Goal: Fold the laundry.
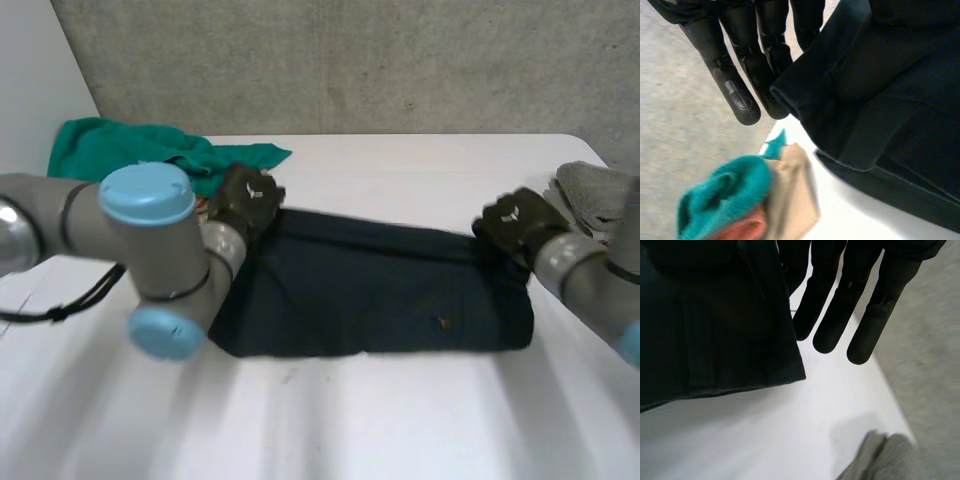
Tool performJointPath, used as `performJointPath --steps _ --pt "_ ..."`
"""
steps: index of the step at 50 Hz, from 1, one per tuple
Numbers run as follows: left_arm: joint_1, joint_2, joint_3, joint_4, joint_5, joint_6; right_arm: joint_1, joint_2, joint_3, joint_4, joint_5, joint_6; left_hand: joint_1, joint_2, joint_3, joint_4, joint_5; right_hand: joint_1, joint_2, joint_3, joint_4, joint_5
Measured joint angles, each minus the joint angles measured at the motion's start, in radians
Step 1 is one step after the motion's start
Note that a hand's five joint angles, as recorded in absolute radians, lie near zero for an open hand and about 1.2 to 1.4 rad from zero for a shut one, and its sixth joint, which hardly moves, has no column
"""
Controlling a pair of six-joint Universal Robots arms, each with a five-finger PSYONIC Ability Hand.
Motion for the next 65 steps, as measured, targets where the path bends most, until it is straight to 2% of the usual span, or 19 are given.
performJointPath --steps 6,9,10,11,12,13,14,17,21,24,32,37,41,42,43,49,57,62,65 --pt "0.030 -0.190 0.240 0.058 0.005 0.017 0.043 0.197 -0.178 -0.167 0.059 -0.004 0.000 0.000 0.000 0.000 0.000 0.000 0.000 0.000 0.002 0.010" --pt "0.031 -0.211 0.266 0.065 0.006 0.017 0.045 0.216 -0.194 -0.185 0.061 -0.004 0.000 0.000 0.000 0.000 0.000 0.000 -0.002 -0.005 -0.002 0.006" --pt "0.031 -0.271 0.341 0.085 0.008 0.017 0.059 0.318 -0.273 -0.294 0.073 -0.004 -0.455 -0.433 -0.426 -0.415 -0.390 -0.401 -0.440 -0.457 -0.450 -0.437" --pt "0.029 -0.284 0.355 0.089 0.009 0.016 0.064 0.339 -0.287 -0.319 0.075 -0.003 -0.455 -0.433 -0.426 -0.415 -0.390 -0.562 -0.622 -0.634 -0.607 -0.602" --pt "0.028 -0.290 0.362 0.092 0.008 0.015 0.068 0.352 -0.295 -0.335 0.077 -0.002 -0.811 -0.751 -0.739 -0.737 -0.708 -0.677 -0.741 -0.730 -0.723 -0.723" --pt "0.025 -0.297 0.369 0.096 0.008 0.013 0.072 0.362 -0.303 -0.351 0.080 -0.001 -0.845 -0.789 -0.757 -0.777 -0.747 -0.770 -0.835 -0.846 -0.825 -0.823" --pt "0.022 -0.302 0.373 0.099 0.006 0.010 0.080 0.372 -0.308 -0.372 0.086 0.004 -0.954 -0.947 -0.930 -0.949 -0.914 -0.855 -0.923 -0.943 -0.929 -0.918" --pt "0.009 -0.290 0.349 0.103 0.001 0.003 0.092 0.356 -0.286 -0.387 0.100 0.030 -0.956 -0.991 -0.981 -0.998 -0.958 -0.875 -0.955 -0.990 -0.984 -0.957" --pt "-0.001 -0.248 0.291 0.103 -0.002 -0.003 0.093 0.307 -0.241 -0.364 0.106 0.068 -0.956 -0.991 -0.981 -0.998 -0.958 -0.875 -0.955 -0.990 -0.984 -0.957" --pt "-0.008 -0.136 0.146 0.111 0.000 -0.013 0.082 0.140 -0.113 -0.234 0.089 0.192 -0.956 -0.991 -0.981 -0.998 -0.958 -0.875 -0.955 -0.990 -0.984 -0.957" --pt "-0.010 0.031 -0.092 0.150 0.003 -0.065 0.027 0.007 0.039 0.011 -0.030 0.357 -0.957 -0.991 -0.981 -0.998 -0.958 -0.868 -0.944 -0.979 -0.973 -0.948" --pt "-0.013 0.075 -0.169 0.160 0.005 -0.111 -0.002 0.035 0.090 0.007 -0.082 0.378 -0.956 -0.991 -0.981 -0.998 -0.958 -0.706 -0.768 -0.811 -0.806 -0.779" --pt "-0.019 0.088 -0.200 0.161 0.005 -0.132 -0.021 0.095 0.103 -0.076 -0.074 0.366 -0.956 -0.991 -0.981 -0.998 -0.958 -0.158 -0.133 -0.185 -0.182 -0.178" --pt "-0.020 0.088 -0.202 0.161 0.005 -0.133 -0.022 0.098 0.103 -0.082 -0.071 0.365 -0.956 -0.991 -0.981 -0.998 -0.958 -0.132 -0.093 -0.144 -0.141 -0.142" --pt "-0.021 0.091 -0.206 0.160 0.005 -0.135 -0.031 0.110 0.105 -0.109 -0.051 0.352 -0.956 -0.991 -0.981 -0.998 -0.958 -0.079 -0.007 -0.051 -0.046 -0.067" --pt "-0.021 0.124 -0.221 0.159 0.004 -0.137 -0.075 0.069 0.149 -0.171 0.038 0.234 -0.956 -0.991 -0.981 -0.998 -0.958 -0.048 0.005 -0.033 -0.002 -0.035" --pt "-0.015 0.227 -0.275 0.158 0.006 -0.140 -0.144 -0.100 0.232 -0.201 0.077 -0.089 -0.956 -0.991 -0.981 -0.998 -0.958 -0.014 0.008 -0.028 -0.001 -0.012" --pt "-0.014 0.279 -0.308 0.159 0.005 -0.145 -0.014 -0.123 0.200 -0.237 0.031 -0.175 -0.956 -0.991 -0.981 -0.998 -0.958 -0.004 0.015 -0.014 0.000 -0.010" --pt "-0.014 0.298 -0.320 0.158 0.003 -0.152 0.138 -0.097 0.169 -0.288 -0.047 -0.189 -0.957 -0.991 -0.981 -0.998 -0.958 -0.002 0.015 -0.008 0.000 -0.010"
